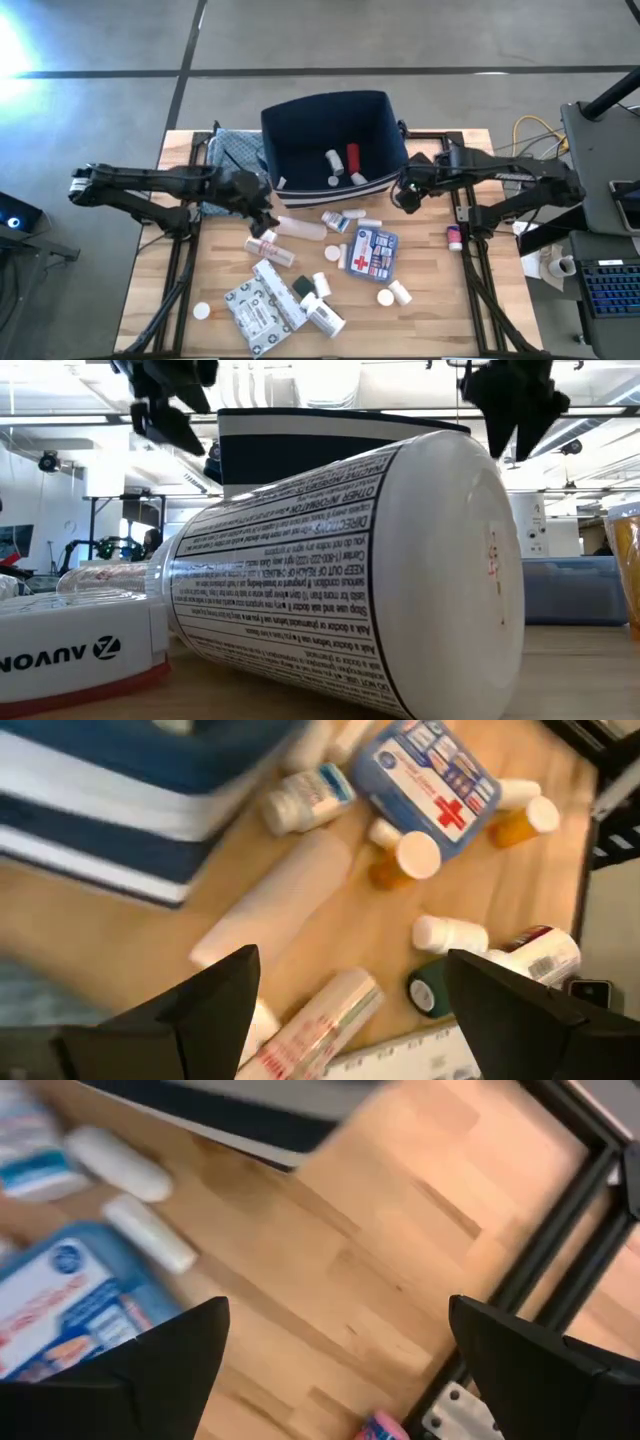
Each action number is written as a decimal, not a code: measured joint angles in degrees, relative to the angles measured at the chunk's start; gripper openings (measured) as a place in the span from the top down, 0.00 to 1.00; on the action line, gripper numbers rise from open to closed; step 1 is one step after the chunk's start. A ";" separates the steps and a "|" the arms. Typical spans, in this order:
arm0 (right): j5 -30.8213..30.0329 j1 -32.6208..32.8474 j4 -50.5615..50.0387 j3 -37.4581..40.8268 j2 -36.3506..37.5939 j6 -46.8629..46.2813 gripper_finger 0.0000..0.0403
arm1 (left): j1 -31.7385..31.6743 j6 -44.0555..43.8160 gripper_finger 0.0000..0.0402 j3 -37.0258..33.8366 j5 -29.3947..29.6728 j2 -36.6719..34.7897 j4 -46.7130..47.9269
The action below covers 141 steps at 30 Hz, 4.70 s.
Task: Pick & place medical supplies in basket/bin
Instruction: Put the pink pill bottle into the blue bin
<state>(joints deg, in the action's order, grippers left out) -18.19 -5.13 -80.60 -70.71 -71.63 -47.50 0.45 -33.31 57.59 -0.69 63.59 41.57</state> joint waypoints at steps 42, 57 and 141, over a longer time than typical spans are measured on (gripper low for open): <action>17.43 2.96 11.83 29.88 -1.86 -32.59 0.09 | 0.23 -9.02 0.27 -9.23 13.84 -8.60 -12.37; 26.87 3.78 1.79 19.75 -23.49 -8.68 0.09 | 1.01 -8.11 0.27 -9.65 13.75 -8.02 -12.40; 37.54 -0.13 3.11 23.94 -36.86 23.09 0.09 | 2.99 -7.77 0.27 -11.50 12.51 -8.04 -12.36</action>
<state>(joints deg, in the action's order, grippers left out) 19.35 -5.26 -77.49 -46.77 -108.49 -24.41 3.44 -41.08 46.09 11.82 55.55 29.21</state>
